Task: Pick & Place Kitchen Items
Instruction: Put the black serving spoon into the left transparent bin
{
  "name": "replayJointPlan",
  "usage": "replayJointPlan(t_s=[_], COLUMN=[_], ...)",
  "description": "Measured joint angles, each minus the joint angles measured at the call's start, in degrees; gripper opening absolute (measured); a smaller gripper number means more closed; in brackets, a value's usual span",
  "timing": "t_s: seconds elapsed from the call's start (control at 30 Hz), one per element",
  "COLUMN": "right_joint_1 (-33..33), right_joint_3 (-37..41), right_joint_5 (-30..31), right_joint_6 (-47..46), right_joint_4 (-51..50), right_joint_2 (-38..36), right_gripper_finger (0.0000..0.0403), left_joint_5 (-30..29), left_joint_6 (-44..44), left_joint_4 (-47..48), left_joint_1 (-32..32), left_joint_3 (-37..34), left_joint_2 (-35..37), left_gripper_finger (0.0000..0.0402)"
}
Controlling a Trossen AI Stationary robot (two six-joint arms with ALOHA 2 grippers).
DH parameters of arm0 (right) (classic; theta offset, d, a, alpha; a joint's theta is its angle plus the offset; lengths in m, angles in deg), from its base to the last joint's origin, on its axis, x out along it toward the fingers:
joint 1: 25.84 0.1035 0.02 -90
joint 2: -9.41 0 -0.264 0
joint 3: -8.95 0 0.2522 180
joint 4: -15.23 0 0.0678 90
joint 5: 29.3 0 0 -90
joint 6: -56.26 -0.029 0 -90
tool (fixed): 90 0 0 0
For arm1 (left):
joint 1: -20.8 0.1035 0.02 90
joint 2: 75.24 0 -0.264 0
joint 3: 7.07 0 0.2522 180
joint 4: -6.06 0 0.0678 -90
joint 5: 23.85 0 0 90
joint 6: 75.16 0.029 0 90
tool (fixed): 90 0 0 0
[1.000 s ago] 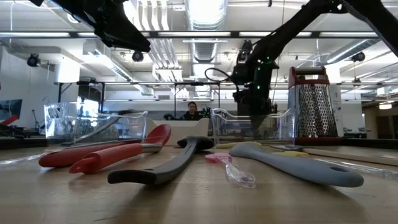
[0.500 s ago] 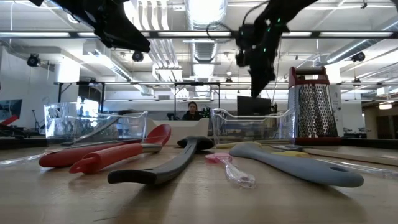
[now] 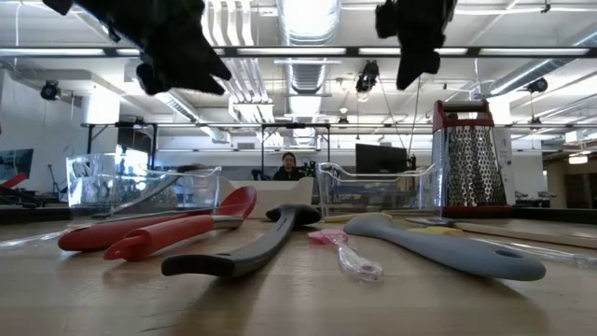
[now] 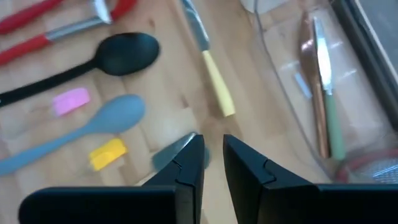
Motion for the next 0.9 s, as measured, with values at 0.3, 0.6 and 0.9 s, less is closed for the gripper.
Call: replayJointPlan(t_s=[0.3,0.6,0.9], right_joint_1=[3.4,3.4,3.4], right_joint_3=[4.6,9.3,11.4], right_joint_5=[4.5,4.9,7.8], right_joint_6=[-6.2,-6.1,-2.6], right_joint_4=[-0.2,-0.2,-0.2], right_joint_2=[-8.0,-13.2,-13.4], right_gripper_finger=[0.0054,0.0054,0.0053], left_joint_5=[3.3,3.2,3.3], left_joint_6=[-13.1,-23.1,-30.4], left_joint_4=[-6.7,-7.2,1.4], left_joint_1=[-0.4,-2.7,-5.3], left_joint_3=[1.3,8.7,18.2], left_joint_2=[-12.5,-25.0,-35.3], left_gripper_finger=[0.0168,0.0166,0.0149])
